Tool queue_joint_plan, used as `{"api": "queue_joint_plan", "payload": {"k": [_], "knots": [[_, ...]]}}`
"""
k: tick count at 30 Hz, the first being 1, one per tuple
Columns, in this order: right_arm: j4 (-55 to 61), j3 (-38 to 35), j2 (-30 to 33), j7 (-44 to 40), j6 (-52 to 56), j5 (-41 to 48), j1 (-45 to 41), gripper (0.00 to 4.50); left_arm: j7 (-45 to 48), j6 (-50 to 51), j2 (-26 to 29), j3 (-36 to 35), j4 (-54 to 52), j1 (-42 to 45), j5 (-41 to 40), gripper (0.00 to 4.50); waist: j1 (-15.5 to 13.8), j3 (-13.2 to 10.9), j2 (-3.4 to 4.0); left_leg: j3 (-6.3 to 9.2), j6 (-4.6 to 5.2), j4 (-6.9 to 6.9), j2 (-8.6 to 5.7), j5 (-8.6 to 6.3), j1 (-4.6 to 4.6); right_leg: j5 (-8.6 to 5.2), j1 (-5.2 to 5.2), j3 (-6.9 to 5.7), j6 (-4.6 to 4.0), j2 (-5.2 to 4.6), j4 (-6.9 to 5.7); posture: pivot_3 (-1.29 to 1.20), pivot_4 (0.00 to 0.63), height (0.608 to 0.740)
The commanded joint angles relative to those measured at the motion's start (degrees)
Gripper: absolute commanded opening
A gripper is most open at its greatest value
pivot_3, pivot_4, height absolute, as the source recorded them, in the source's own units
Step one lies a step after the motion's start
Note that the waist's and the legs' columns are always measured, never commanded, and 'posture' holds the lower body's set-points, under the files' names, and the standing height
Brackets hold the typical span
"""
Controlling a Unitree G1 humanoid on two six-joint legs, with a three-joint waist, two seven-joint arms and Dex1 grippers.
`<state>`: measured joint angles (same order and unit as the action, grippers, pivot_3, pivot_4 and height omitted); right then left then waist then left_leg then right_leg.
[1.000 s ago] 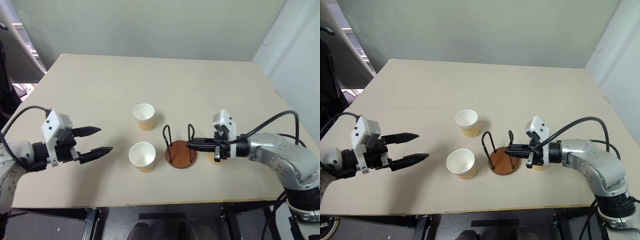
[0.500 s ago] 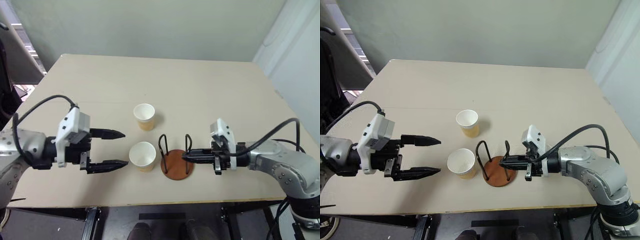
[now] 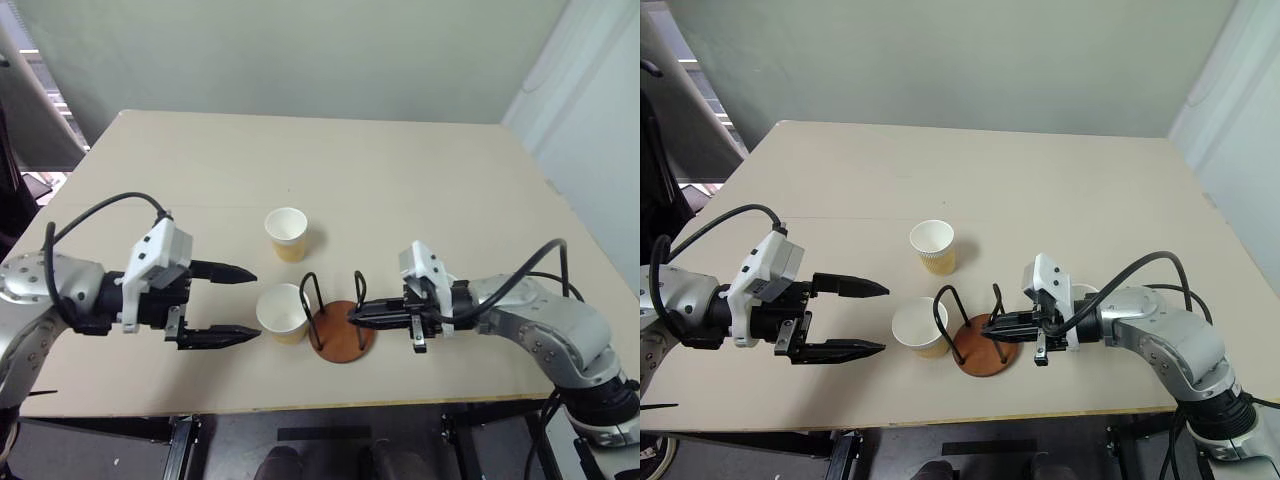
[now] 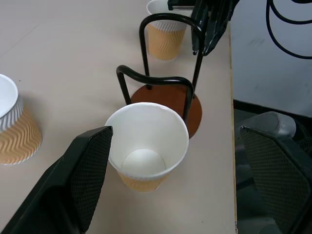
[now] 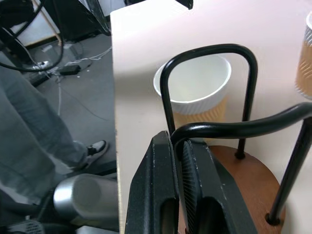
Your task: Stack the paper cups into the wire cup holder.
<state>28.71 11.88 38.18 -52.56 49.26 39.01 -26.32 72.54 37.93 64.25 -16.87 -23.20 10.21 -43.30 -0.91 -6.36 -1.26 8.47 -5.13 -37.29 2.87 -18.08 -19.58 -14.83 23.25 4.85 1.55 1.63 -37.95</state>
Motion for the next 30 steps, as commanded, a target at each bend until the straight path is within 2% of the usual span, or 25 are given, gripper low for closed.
{"api": "queue_joint_plan", "payload": {"k": [1,2,5,15,18,23,30], "knots": [[-1.27,1.46,1.41,-0.82,-1.82,-3.04,0.66,0.02,1.05,-0.49,0.85,-0.78,-0.67,0.81,-0.54,4.50,0.00,0.00,0.00,0.00,0.00,0.00,0.00,0.00,0.01,0.00,-0.01,0.00,0.00,0.00,0.00,0.00,0.150,0.740],[-1.49,1.63,1.64,-1.24,-2.23,-3.31,0.78,0.02,1.24,-0.49,0.87,-0.75,-0.72,0.92,-0.66,4.50,0.00,0.00,0.00,0.00,0.00,0.00,0.00,0.00,0.02,0.00,-0.02,0.00,0.00,0.00,0.00,0.00,0.150,0.740],[-2.22,1.87,2.06,-2.31,-3.41,-4.03,1.15,0.78,1.66,-0.58,0.83,-0.35,-0.69,1.39,-0.53,4.50,-0.08,0.00,0.00,0.00,0.00,0.00,0.01,0.00,0.02,0.00,-0.04,0.00,0.00,0.00,0.00,0.00,0.150,0.740],[-1.11,0.09,6.49,-7.28,-6.53,-5.18,1.10,4.26,1.89,-1.43,0.17,2.09,0.72,3.48,0.61,4.50,-0.21,-0.01,0.01,0.00,-0.03,0.00,-0.01,0.00,-0.16,0.00,0.07,0.00,0.00,-0.02,0.06,0.00,0.150,0.740],[-0.04,-1.23,8.98,-8.98,-7.40,-5.18,0.35,4.26,2.07,-1.85,0.09,2.87,1.24,4.30,0.83,4.50,-0.24,-0.01,0.01,0.00,-0.03,0.00,-0.01,0.00,-0.16,0.00,0.06,-0.01,0.00,-0.02,0.05,0.00,0.150,0.740],[2.69,-7.58,16.84,-12.88,-8.46,-4.21,-1.03,4.26,2.79,-2.94,-0.45,4.79,2.69,6.04,1.67,4.50,-0.36,-0.02,0.03,0.00,-0.03,-0.03,-0.03,0.00,-0.25,0.00,0.10,0.00,0.00,-0.03,0.07,0.00,0.150,0.740],[2.10,-14.32,28.11,-15.95,-11.29,-7.87,3.03,4.26,3.11,-3.34,-1.78,6.94,3.24,7.62,2.14,4.50,-0.78,-0.02,0.02,0.00,-0.04,-0.03,-0.04,-0.01,-0.30,0.00,0.10,0.00,0.01,-0.04,0.14,0.00,0.150,0.740]]}}
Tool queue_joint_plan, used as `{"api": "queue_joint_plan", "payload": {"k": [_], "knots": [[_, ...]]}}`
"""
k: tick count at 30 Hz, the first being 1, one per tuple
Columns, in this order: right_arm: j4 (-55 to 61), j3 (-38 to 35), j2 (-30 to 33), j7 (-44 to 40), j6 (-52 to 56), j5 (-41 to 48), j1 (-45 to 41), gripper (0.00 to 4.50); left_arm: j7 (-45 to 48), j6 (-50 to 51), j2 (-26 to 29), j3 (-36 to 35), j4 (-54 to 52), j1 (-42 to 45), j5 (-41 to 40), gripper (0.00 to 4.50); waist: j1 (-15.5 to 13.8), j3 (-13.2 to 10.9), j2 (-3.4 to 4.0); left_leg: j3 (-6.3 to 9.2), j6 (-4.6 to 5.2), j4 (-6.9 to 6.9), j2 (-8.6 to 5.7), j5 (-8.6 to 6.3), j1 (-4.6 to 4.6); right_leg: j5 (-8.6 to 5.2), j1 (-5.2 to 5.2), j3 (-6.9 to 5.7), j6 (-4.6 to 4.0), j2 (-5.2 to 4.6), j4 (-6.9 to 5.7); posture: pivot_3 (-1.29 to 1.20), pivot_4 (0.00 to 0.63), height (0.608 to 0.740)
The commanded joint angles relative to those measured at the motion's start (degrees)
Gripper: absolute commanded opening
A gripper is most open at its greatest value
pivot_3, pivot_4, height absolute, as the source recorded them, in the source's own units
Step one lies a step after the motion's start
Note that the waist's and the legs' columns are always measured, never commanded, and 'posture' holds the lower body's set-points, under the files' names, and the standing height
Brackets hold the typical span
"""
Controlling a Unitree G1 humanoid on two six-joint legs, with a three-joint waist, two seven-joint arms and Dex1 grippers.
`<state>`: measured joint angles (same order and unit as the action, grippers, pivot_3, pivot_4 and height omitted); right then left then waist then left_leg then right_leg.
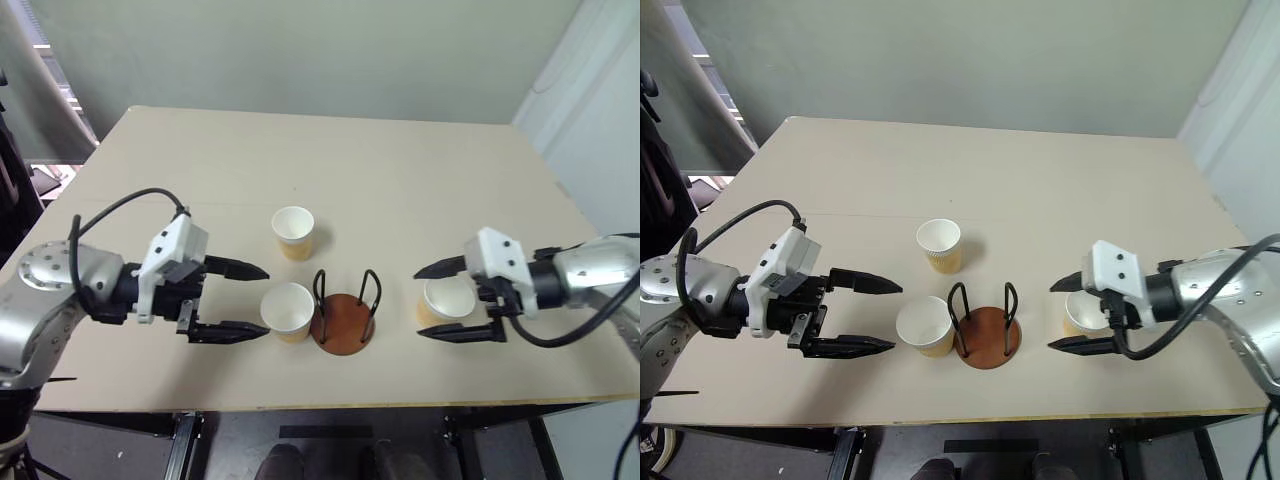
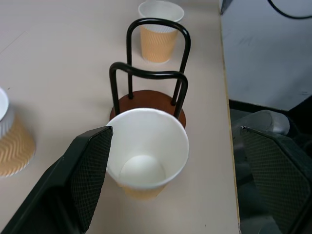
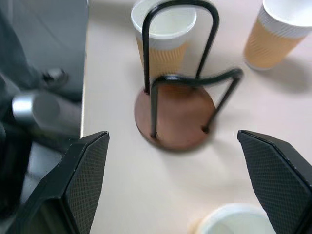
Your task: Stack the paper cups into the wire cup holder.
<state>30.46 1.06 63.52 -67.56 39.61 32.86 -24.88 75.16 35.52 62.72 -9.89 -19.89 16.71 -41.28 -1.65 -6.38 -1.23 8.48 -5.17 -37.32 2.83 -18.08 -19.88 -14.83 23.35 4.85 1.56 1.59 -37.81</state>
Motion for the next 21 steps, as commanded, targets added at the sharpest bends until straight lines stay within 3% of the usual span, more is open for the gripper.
{"api": "queue_joint_plan", "payload": {"k": [1,4,13,16,21], "knots": [[-0.22,-3.38,3.91,-1.29,-2.60,-2.96,3.21,4.26,0.52,-0.96,-0.41,0.18,-0.01,1.19,0.20,4.50,-0.11,0.00,0.00,0.00,0.00,0.00,0.00,0.00,0.01,0.00,-0.01,0.00,0.00,0.00,0.00,0.00,0.150,0.740],[-2.74,-0.07,5.76,-0.57,-6.13,-9.17,6.81,4.26,0.73,-1.06,-0.91,1.00,0.10,1.68,0.52,4.50,-0.25,0.00,-0.01,0.00,0.02,0.00,0.01,-0.01,0.03,0.00,-0.02,0.00,0.00,-0.01,-0.01,0.00,0.150,0.740],[-7.10,9.94,1.80,1.09,-9.02,-20.02,4.61,4.26,0.55,-0.75,-0.42,0.23,-0.43,1.09,0.72,4.50,-0.03,-0.01,0.01,-0.07,0.09,-0.04,0.06,-0.05,0.05,0.07,0.03,0.03,0.13,0.02,-0.05,0.00,0.150,0.740],[-8.25,11.94,0.16,0.88,-10.11,-22.17,3.17,3.70,0.21,-0.59,-0.28,-0.33,-0.80,0.54,0.57,4.50,-0.03,-0.01,0.01,-0.07,0.10,-0.07,0.06,-0.05,0.03,0.09,0.03,0.04,0.17,0.01,-0.04,0.00,0.150,0.740],[-8.95,12.70,-1.59,-0.03,-10.48,-23.27,0.89,1.82,-0.31,-0.47,-0.12,-0.86,-1.10,-0.05,0.48,4.50,-0.18,-0.01,0.01,-0.05,0.10,-0.10,0.06,-0.05,0.03,0.10,0.02,0.04,0.19,0.01,-0.03,0.00,0.150,0.740]]}}
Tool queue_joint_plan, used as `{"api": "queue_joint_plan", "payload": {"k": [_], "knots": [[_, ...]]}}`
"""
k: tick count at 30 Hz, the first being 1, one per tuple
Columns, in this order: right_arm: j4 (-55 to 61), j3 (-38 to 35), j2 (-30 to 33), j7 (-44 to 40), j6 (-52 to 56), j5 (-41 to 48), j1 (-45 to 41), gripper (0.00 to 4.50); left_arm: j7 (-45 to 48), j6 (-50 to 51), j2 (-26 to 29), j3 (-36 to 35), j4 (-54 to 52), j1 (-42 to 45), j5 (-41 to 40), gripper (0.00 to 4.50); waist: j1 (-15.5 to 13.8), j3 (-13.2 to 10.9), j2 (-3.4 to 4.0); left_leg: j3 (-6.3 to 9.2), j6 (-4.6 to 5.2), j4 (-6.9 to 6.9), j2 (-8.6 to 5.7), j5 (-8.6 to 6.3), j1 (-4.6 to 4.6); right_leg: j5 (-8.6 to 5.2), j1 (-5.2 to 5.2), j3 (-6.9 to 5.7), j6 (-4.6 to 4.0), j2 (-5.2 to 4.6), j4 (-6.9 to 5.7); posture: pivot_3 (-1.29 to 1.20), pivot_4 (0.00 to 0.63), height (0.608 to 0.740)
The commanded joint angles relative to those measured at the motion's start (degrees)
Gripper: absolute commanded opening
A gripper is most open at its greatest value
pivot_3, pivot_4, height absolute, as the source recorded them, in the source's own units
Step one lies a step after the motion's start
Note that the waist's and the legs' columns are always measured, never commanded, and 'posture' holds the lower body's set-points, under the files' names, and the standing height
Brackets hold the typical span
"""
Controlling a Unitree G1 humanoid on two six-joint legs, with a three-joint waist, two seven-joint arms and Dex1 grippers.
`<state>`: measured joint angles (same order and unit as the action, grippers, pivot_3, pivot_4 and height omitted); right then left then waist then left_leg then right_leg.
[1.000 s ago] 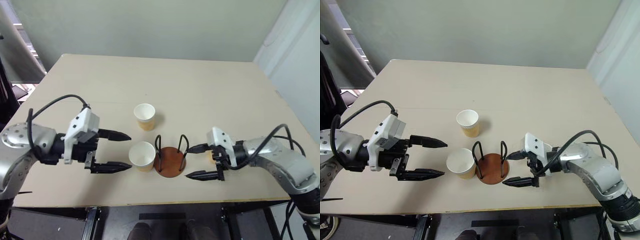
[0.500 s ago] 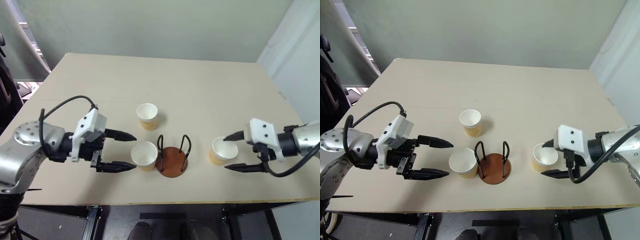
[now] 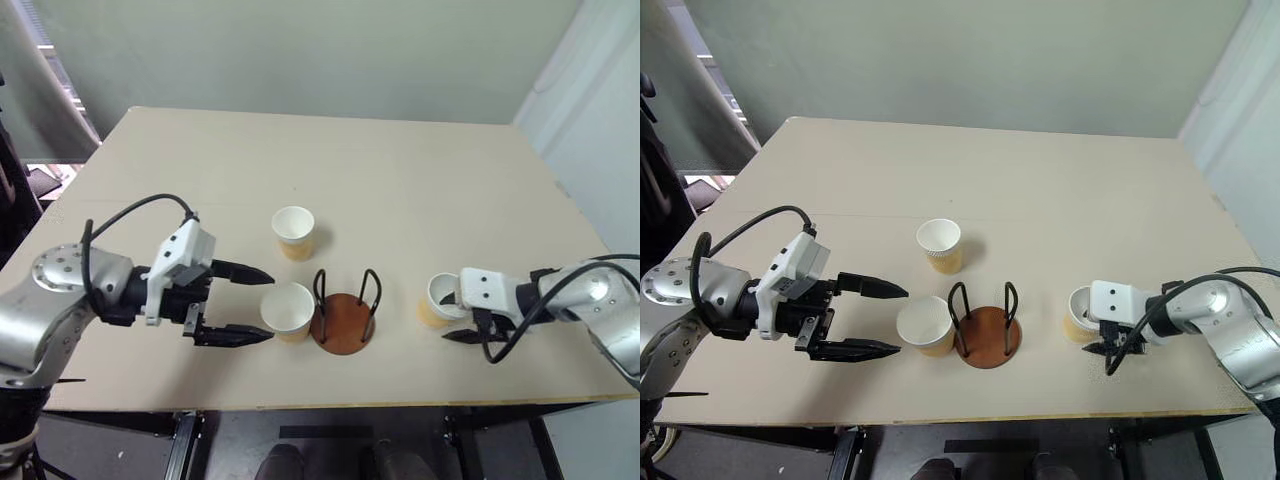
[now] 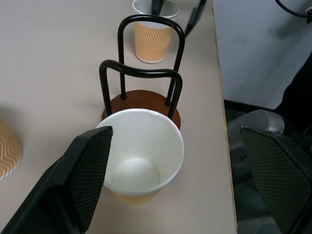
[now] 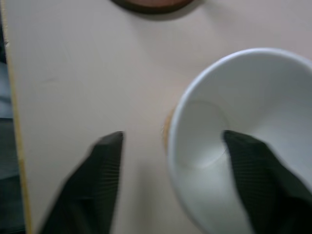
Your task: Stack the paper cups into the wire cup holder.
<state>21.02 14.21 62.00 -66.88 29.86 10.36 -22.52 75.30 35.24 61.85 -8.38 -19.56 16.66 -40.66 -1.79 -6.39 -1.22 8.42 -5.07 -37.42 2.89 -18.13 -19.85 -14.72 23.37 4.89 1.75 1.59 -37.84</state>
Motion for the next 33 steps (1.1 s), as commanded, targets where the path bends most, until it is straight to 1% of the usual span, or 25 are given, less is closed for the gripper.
{"api": "queue_joint_plan", "payload": {"k": [1,4,5,7,10,12,14,18,22,24,26,33], "knots": [[0.54,-0.54,-0.08,-1.23,-0.73,-0.59,-1.62,1.45,-0.59,-0.18,0.78,-2.47,-1.49,-0.13,-0.17,4.50,-0.06,0.00,0.00,0.00,0.00,-0.02,0.00,0.00,-0.01,0.00,0.00,0.00,0.00,0.00,0.00,0.00,0.150,0.740],[0.97,-1.34,-0.02,-2.80,-0.61,0.36,-2.03,0.30,-0.88,-0.25,0.89,-2.66,-1.59,-0.46,-0.23,4.50,-0.06,0.00,0.00,0.00,-0.01,-0.04,-0.01,0.01,-0.01,0.00,-0.01,0.00,0.01,0.00,0.00,0.00,0.150,0.740],[0.99,-1.88,-0.05,-3.32,-0.67,0.85,-2.34,0.03,-0.98,-0.27,0.88,-2.71,-1.58,-0.50,-0.24,4.50,-0.04,0.00,0.00,-0.01,-0.02,-0.06,-0.01,0.01,-0.02,0.00,-0.01,0.00,0.01,0.00,0.00,0.00,0.150,0.740],[1.09,-3.23,-0.09,-4.60,-0.65,2.58,-2.88,0.03,-1.07,-0.31,0.86,-2.76,-1.58,-0.56,-0.20,4.50,-0.04,0.00,0.00,-0.01,-0.02,-0.07,0.00,0.01,-0.02,0.00,0.00,0.00,0.01,0.00,0.00,0.00,0.150,0.740],[1.98,-8.55,-0.64,-7.30,1.21,10.15,-5.20,0.03,-1.25,-0.40,0.78,-2.90,-1.64,-0.76,-0.16,4.50,-0.01,-0.02,0.02,-0.02,-0.03,-0.08,-0.02,0.02,-0.03,0.00,0.00,0.01,0.01,0.01,0.00,0.00,0.150,0.740],[1.94,-11.54,-1.21,-7.95,2.77,14.44,-9.18,0.03,-1.34,-0.43,0.76,-2.97,-1.64,-0.83,-0.13,4.50,0.00,-0.03,0.05,-0.04,-0.04,-0.13,-0.03,0.02,-0.05,-0.01,0.01,0.03,0.02,0.04,0.00,0.00,0.150,0.740],[1.68,-13.02,-2.39,-8.03,4.48,18.03,-14.78,0.03,-1.37,-0.50,0.77,-2.95,-1.60,-0.90,-0.05,4.50,0.16,-0.03,0.05,-0.05,-0.04,-0.16,-0.04,0.03,-0.04,-0.01,0.00,0.04,0.03,0.08,-0.01,0.00,0.150,0.740],[0.77,-10.66,-5.86,-7.80,4.38,18.78,-23.91,0.03,-1.60,-0.63,0.68,-2.54,-1.42,-0.65,0.15,4.50,0.31,-0.03,0.04,-0.02,-0.04,-0.16,-0.01,0.03,-0.02,-0.01,0.01,0.05,0.02,0.12,-0.02,0.00,0.150,0.740],[2.17,-6.66,-11.79,-7.01,5.13,19.25,-29.40,0.03,-1.85,-0.71,0.47,-2.15,-1.64,-0.58,0.25,4.50,0.36,-0.03,0.05,0.02,-0.04,-0.18,0.00,0.03,-0.02,-0.01,0.03,0.05,0.03,0.12,-0.03,0.00,0.150,0.740],[2.58,-4.51,-14.16,-7.08,5.34,18.98,-30.11,0.03,-1.98,-0.72,0.39,-2.03,-1.84,-0.62,0.26,4.50,0.34,-0.04,0.06,0.03,-0.04,-0.18,0.00,0.03,-0.05,-0.01,0.08,0.05,0.02,0.12,-0.05,0.00,0.150,0.740],[3.23,-2.42,-14.92,-8.25,4.49,18.11,-29.33,0.03,-2.09,-0.68,0.31,-2.19,-2.16,-0.88,0.10,4.50,0.10,-0.04,0.06,0.06,-0.04,-0.18,0.00,0.03,-0.07,-0.01,0.08,0.04,0.02,0.11,-0.04,0.00,0.150,0.740],[4.45,0.26,-14.48,-11.68,2.72,17.57,-27.59,0.03,-2.24,-0.14,0.83,-3.74,-3.86,-1.95,-0.98,4.50,0.00,-0.04,0.06,0.07,-0.05,-0.22,-0.06,0.03,-0.14,-0.01,0.07,0.03,0.03,0.05,0.00,0.00,0.150,0.740]]}}
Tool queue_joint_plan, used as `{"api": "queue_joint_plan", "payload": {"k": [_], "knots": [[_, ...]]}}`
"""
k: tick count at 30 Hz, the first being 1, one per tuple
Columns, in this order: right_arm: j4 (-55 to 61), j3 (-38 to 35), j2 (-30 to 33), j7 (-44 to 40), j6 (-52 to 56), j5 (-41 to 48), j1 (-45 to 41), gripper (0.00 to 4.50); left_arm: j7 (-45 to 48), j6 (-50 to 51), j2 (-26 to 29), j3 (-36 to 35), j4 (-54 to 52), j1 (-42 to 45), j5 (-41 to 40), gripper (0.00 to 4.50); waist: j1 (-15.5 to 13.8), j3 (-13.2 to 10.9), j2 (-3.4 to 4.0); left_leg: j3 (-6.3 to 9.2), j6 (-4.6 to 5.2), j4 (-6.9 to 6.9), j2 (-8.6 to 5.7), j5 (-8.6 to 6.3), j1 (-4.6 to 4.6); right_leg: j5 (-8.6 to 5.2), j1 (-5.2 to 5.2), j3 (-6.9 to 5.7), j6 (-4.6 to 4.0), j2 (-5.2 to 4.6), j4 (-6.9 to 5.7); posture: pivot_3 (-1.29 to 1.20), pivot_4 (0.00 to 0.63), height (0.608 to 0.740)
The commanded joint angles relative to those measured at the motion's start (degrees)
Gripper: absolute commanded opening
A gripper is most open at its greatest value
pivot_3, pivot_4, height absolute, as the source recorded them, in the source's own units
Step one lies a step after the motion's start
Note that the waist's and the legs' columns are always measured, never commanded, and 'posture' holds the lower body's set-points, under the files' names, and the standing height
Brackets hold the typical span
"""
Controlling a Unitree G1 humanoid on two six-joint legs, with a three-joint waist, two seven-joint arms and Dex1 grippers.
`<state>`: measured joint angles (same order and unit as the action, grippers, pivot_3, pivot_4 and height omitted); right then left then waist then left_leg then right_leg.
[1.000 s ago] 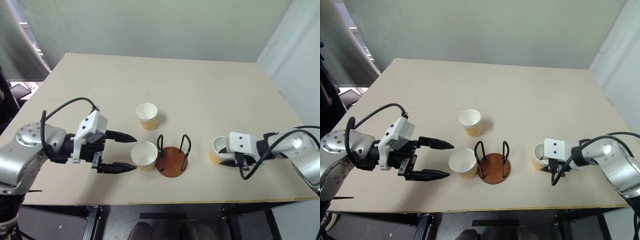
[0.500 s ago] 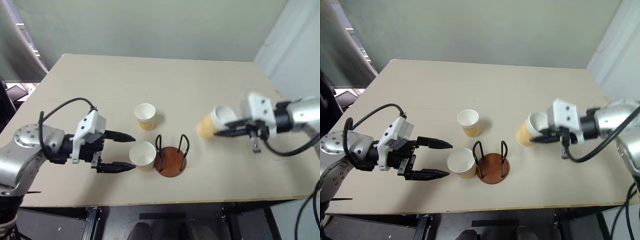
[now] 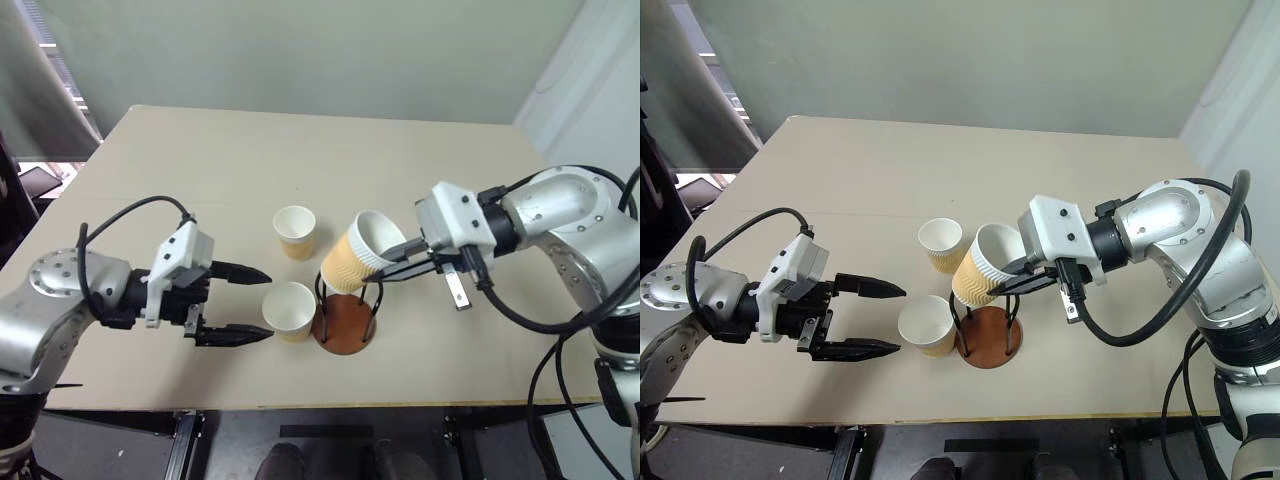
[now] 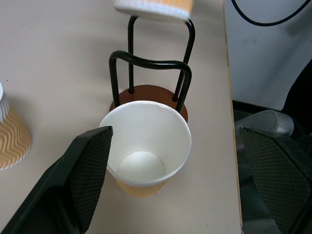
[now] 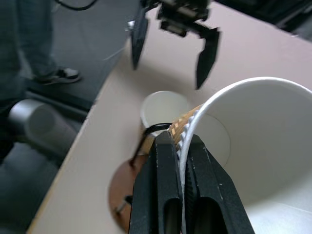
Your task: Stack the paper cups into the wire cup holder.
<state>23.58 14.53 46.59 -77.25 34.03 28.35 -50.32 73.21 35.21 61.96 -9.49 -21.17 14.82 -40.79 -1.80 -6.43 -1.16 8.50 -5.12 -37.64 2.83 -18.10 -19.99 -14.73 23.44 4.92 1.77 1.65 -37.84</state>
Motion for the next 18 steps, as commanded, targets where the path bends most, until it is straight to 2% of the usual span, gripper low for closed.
{"api": "queue_joint_plan", "payload": {"k": [1,18], "knots": [[1.80,0.18,0.95,-1.59,-1.78,-0.74,0.44,0.03,-0.20,-0.11,0.75,-2.81,-2.39,-0.17,-0.90,4.50,0.01,0.00,0.00,0.00,0.00,0.00,0.01,0.00,0.00,0.00,0.00,0.00,0.00,0.01,0.00,0.00,0.150,0.740],[-0.95,2.69,-1.69,-1.96,-3.71,-4.18,1.01,0.03,-0.49,0.09,3.73,-9.32,-3.31,-1.86,-0.90,4.50,0.07,0.00,0.00,-0.01,0.00,-0.02,0.01,0.00,0.02,0.00,-0.02,0.00,-0.01,0.01,-0.02,0.00,0.150,0.740]]}}
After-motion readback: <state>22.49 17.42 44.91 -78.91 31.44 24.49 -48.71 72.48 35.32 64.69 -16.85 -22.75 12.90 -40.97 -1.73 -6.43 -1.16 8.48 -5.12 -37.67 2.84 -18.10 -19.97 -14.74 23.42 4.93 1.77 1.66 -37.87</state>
